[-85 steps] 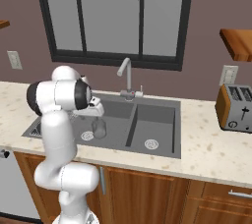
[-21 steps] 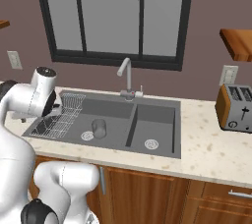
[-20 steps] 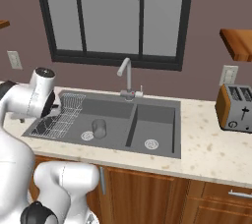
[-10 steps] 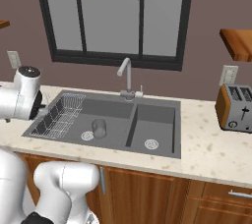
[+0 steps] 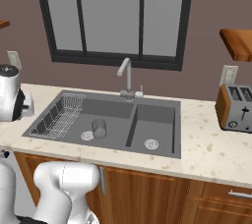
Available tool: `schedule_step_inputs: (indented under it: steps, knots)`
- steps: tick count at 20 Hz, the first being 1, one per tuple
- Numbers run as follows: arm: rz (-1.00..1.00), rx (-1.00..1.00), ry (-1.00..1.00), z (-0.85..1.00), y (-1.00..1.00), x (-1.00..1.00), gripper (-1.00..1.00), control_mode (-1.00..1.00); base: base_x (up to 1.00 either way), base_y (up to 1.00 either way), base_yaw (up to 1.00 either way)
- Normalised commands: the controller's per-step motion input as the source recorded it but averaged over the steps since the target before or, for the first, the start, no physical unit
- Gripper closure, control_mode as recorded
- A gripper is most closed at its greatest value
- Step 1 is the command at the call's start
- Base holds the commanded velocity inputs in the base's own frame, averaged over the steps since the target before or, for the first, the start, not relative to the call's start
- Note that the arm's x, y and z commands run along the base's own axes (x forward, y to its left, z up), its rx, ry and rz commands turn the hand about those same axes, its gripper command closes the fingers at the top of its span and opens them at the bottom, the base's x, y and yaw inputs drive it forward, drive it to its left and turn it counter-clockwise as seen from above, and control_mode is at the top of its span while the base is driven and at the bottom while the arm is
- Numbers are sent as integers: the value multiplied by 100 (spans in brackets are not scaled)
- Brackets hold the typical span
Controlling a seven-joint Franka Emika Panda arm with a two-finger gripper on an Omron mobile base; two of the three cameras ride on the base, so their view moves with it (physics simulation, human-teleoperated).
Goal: Place the glass cup in the left basin and the mug in the right basin of the sink.
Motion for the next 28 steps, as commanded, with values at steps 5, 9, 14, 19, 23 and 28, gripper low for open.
schedule_step_inputs:
  steps: [5, 9, 14, 19, 23, 28]
  knots:
    - [-10, -3, 0, 10, 38, -13, -100, -100, 0, 0, 0]
    - [-10, -3, 0, 3, 38, -9, -100, -100, 0, 0, 0]
    - [-10, -8, -1, 0, 40, 0, -100, -100, 0, 0, 0]
    - [-7, -13, -8, 0, 34, 1, -100, -100, 0, 0, 0]
    - [-3, -8, -1, -1, 35, 18, -100, -100, 0, 0, 0]
    - [0, -6, -3, -1, 32, 22, -100, -100, 0, 0, 0]
